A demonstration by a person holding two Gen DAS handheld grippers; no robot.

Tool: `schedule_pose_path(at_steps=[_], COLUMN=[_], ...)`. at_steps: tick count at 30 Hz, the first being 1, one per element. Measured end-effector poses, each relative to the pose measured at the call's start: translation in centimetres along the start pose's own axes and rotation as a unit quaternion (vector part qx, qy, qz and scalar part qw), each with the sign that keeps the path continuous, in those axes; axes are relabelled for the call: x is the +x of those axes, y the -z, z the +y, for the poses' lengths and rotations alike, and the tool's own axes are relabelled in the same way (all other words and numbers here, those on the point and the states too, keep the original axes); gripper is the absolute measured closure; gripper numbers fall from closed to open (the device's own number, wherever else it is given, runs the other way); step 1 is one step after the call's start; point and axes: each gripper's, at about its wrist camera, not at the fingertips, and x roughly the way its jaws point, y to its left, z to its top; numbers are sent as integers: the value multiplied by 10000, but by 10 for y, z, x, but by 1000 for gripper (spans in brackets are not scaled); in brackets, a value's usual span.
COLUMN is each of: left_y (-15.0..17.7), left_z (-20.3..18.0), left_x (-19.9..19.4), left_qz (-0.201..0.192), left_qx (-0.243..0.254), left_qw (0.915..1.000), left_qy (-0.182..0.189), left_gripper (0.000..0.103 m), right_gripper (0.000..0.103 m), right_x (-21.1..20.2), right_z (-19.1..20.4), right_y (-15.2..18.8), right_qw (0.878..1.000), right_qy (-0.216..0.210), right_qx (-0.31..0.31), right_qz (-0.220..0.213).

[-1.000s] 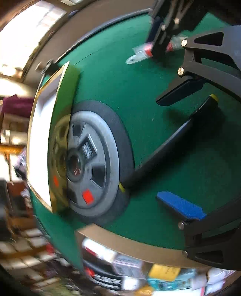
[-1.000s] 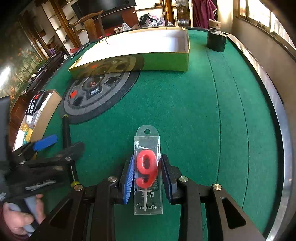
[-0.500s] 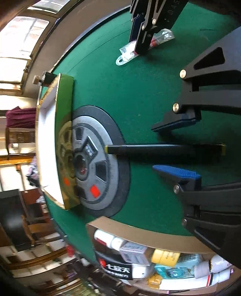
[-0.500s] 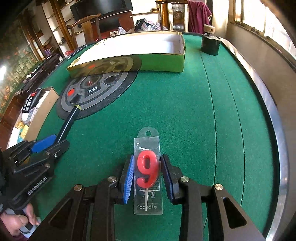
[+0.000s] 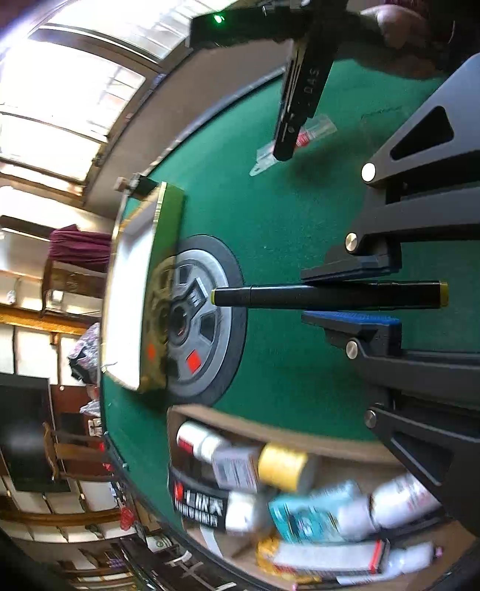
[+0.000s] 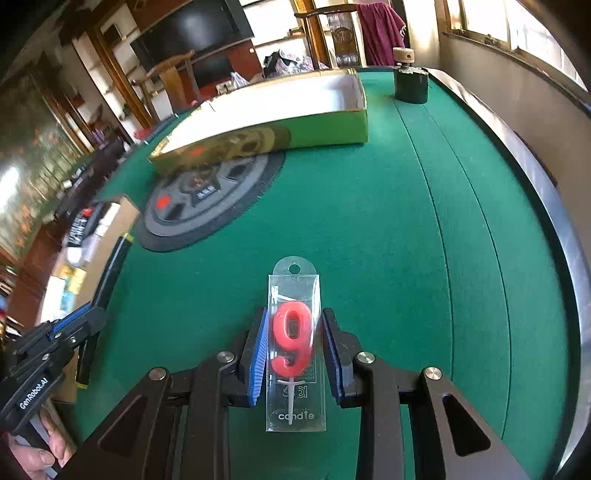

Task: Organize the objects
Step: 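Carry the black marker and candle pack into the tray and open both grippers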

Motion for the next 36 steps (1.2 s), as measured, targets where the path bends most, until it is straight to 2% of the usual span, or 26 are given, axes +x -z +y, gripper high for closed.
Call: schedule_pose_path(at_steps=[4, 7, 13, 19, 23, 26, 31, 36], left_y=[6, 11, 22, 41, 51, 52, 52, 51], left_z=[20, 44, 100, 143, 154, 155, 157, 161], left_x=[-32, -52, -86, -87, -81, -81, -78, -76], left_qz=[-201, -316, -602, -497, -407, -477, -547, -578], left_qx=[-193, -397, -726, -1015, -1115, -1018, -882, -917], left_qw=[9996, 9987, 9943, 9905, 9900, 9898, 9897, 9894], left_qy=[65, 3, -495, -787, -768, -876, -983, -967], left_gripper=[89, 89, 89, 88, 88, 88, 88, 88], right_gripper=[73, 73, 72, 72, 72, 72, 72, 72], right_x=[-17, -31, -36, -17, 2, 25, 54, 70], right_z=[17, 46, 110, 191, 239, 268, 290, 301], right_y=[1, -3, -14, -20, -19, -19, -18, -22], right_qw=[9995, 9981, 9924, 9842, 9797, 9784, 9785, 9807], right_qy=[-282, -548, -1128, -1537, -1616, -1552, -1450, -1233], right_qx=[-12, -199, -466, -877, -1163, -1307, -1352, -1408], right_qz=[-109, -189, -150, 53, 224, 383, 575, 563])
